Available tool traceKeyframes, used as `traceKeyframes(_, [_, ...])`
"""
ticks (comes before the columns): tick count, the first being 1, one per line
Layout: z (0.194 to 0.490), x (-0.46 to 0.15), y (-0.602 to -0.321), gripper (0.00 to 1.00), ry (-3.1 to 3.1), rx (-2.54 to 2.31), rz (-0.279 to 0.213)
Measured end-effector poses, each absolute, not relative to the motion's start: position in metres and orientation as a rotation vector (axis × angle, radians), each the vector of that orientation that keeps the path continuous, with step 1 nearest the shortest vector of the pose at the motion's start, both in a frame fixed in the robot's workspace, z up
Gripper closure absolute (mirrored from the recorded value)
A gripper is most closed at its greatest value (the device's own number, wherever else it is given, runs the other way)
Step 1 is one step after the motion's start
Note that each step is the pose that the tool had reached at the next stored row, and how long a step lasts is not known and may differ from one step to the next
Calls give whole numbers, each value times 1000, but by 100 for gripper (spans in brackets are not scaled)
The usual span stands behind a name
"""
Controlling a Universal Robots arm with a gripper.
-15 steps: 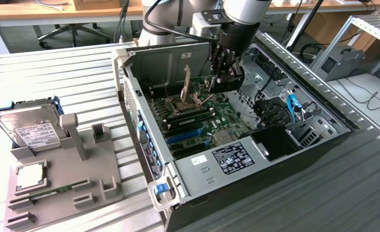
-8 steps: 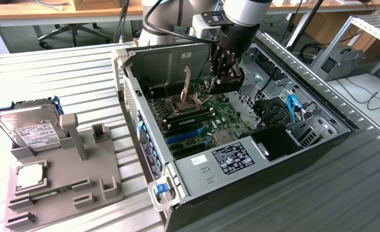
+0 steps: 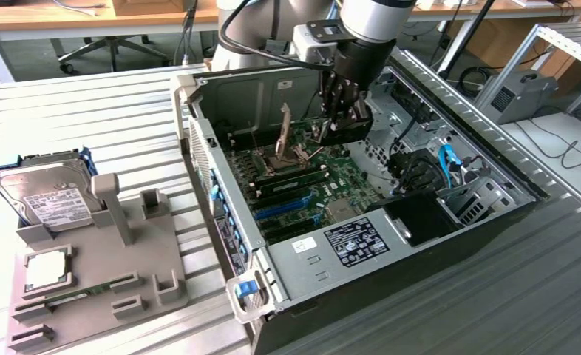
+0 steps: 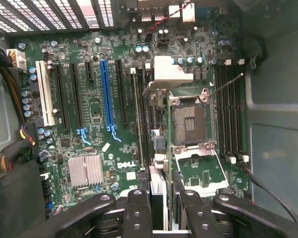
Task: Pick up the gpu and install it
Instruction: 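Insert the gpu into the slot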
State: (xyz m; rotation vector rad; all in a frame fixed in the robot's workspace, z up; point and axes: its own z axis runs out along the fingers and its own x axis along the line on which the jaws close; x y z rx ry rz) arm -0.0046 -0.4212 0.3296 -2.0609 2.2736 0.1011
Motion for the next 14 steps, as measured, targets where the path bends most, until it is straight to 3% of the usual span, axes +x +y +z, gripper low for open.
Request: traceKeyframes(14, [327,-7,-432,72,2274,-2061,101])
